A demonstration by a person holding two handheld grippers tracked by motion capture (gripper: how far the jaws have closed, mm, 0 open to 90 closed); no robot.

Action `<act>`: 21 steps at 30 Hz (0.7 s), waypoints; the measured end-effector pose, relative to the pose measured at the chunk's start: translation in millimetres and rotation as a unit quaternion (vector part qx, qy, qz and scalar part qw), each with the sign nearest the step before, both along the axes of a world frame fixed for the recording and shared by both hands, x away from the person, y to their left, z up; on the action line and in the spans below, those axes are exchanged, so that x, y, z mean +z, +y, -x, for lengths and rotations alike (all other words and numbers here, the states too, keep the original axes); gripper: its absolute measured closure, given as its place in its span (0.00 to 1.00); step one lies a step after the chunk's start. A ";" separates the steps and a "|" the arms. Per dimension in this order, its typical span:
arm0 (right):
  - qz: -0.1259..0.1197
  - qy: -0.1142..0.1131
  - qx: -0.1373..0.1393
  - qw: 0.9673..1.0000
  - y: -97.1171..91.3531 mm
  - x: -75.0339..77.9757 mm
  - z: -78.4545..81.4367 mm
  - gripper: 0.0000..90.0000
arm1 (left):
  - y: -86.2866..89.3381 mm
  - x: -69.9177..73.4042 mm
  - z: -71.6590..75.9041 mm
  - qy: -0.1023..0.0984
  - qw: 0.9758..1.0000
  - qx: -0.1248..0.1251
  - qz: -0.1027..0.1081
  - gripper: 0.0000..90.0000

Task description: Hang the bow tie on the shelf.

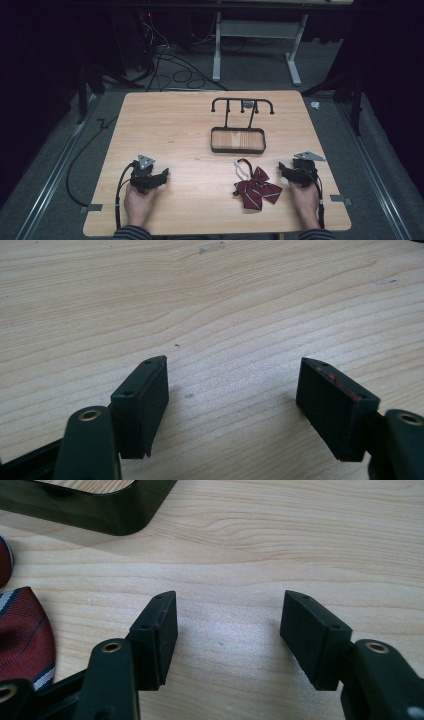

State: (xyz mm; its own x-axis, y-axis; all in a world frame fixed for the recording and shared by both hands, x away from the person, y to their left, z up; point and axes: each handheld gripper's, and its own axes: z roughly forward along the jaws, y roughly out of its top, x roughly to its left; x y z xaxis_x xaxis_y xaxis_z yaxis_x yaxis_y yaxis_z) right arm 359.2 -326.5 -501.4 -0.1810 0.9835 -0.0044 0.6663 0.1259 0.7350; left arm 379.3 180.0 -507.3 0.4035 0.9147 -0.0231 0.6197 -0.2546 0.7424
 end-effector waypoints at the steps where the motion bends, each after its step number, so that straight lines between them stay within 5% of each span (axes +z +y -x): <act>1: 0.002 0.001 -0.001 1.000 0.1 0.1 0.1 0.48 | 0.0 0.0 0.0 0.000 1.000 0.000 0.000 0.33; 21: -0.014 -0.010 0.018 1.000 2.6 5.5 13.9 0.53 | 0.0 0.0 0.0 0.000 1.000 0.000 0.000 0.33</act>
State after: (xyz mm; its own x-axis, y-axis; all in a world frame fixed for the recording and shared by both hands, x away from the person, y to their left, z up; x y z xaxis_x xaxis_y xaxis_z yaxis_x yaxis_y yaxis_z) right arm 345.3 -323.9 -495.9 -0.2172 0.9759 0.0191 0.6466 0.1292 0.7518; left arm 379.3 180.0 -507.3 0.4035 0.9147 -0.0227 0.6195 -0.2548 0.7425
